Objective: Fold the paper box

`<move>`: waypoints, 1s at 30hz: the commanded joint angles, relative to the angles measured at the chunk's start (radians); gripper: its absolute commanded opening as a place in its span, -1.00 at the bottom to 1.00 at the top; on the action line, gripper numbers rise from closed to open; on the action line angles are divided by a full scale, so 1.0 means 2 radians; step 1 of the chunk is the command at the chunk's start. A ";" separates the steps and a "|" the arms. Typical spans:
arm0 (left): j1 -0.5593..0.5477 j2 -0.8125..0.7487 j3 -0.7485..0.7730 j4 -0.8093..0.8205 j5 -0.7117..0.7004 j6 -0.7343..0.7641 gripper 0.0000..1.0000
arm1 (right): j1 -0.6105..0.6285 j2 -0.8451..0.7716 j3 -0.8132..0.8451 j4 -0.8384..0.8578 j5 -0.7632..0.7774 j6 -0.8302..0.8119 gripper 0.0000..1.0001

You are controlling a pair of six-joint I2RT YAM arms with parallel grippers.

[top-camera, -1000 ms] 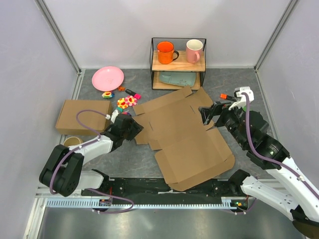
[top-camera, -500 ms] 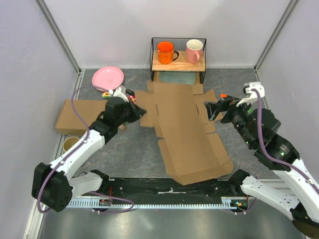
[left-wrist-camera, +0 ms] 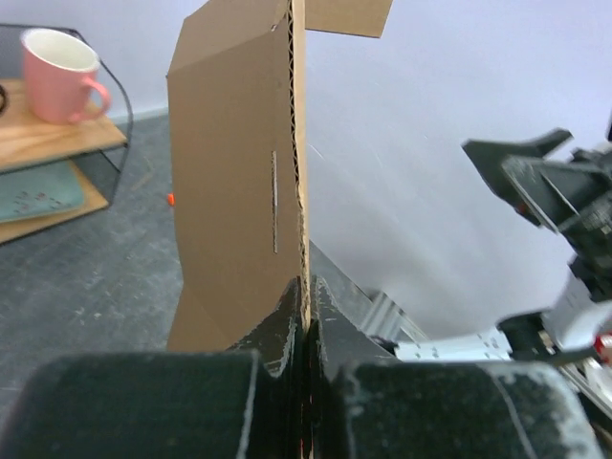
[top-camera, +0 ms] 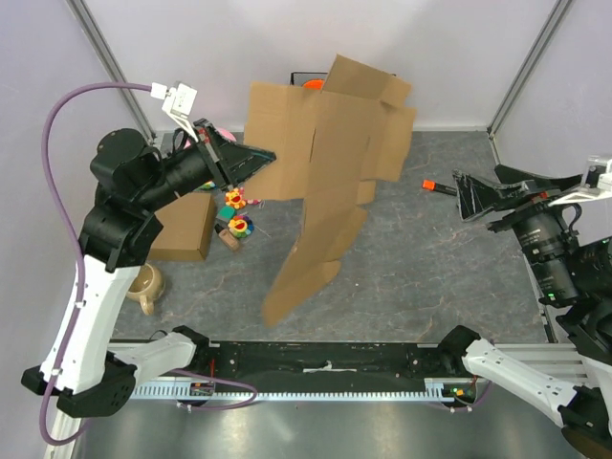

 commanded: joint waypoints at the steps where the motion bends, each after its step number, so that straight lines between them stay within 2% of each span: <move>1: 0.000 -0.004 0.038 -0.077 0.085 0.002 -0.97 | -0.001 -0.002 0.015 -0.023 -0.006 0.004 0.96; 8: 0.000 -0.024 0.045 -0.088 0.111 -0.038 -0.96 | 0.000 -0.002 0.013 -0.027 -0.011 0.001 0.96; 11: 0.001 -0.015 0.055 -0.090 0.102 -0.052 -0.96 | 0.000 0.004 0.012 -0.027 -0.012 -0.004 0.96; 14: 0.013 0.000 0.033 -0.094 0.105 -0.051 -0.96 | 0.000 0.008 0.002 -0.025 -0.015 -0.007 0.96; 17: 0.035 0.010 -0.043 -0.061 0.133 -0.048 -0.96 | 0.000 0.006 -0.024 -0.021 -0.012 -0.010 0.96; 20: 0.065 0.019 -0.170 0.006 0.180 -0.049 -0.96 | -0.001 0.001 -0.049 -0.017 -0.008 -0.013 0.96; 22: 0.075 0.038 -0.201 0.019 0.194 -0.035 -0.96 | 0.000 -0.004 -0.064 -0.016 -0.006 -0.013 0.96; 25: 0.083 0.084 -0.228 0.003 0.181 0.016 -0.96 | 0.000 -0.008 -0.092 -0.011 0.001 -0.011 0.96; 27: 0.083 0.106 -0.243 0.001 0.148 0.037 -0.96 | 0.000 -0.008 -0.118 0.001 0.004 -0.006 0.96; 30: 0.082 0.132 -0.274 0.048 0.103 0.044 -0.96 | 0.000 -0.007 -0.152 0.026 0.002 0.008 0.96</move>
